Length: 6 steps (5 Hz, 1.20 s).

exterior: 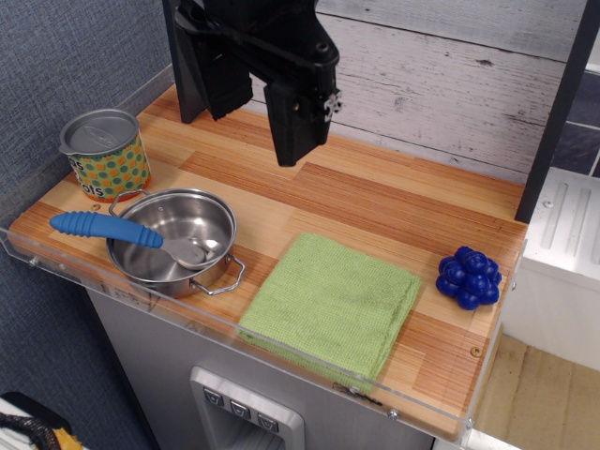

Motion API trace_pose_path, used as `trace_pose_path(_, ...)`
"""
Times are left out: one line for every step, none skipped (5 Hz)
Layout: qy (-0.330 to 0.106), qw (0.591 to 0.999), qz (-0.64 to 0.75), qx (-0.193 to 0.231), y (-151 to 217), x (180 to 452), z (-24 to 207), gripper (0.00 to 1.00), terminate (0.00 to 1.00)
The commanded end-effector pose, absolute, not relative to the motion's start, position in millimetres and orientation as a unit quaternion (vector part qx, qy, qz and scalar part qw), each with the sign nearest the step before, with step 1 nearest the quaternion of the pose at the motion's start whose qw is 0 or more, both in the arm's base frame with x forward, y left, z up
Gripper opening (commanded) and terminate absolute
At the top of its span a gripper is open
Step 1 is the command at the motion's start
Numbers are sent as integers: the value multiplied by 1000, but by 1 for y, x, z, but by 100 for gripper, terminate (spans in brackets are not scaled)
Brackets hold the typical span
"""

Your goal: Place the blue spoon on the green rag.

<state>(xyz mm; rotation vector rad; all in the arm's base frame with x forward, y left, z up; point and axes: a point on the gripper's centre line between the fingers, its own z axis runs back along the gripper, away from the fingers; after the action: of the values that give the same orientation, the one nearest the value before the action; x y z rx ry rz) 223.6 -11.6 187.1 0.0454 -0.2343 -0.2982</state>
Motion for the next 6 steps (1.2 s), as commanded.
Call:
trace_pose_path(-116, 982, -148, 23, -12, 224, 187, 100, 0)
trace_pose_path(-81, 978, -176, 72, 12, 227, 174, 100, 0)
trace_pose_path(-23, 956, -271, 110, 46, 234, 159, 100, 0)
trace_pose_path(-11, 913, -391, 115, 74, 242, 142, 100, 0)
trace_pose_path(4, 872, -482, 81, 97, 248, 123, 100, 0)
trace_pose_path(45, 834, -548, 35, 110, 247, 108, 100, 0)
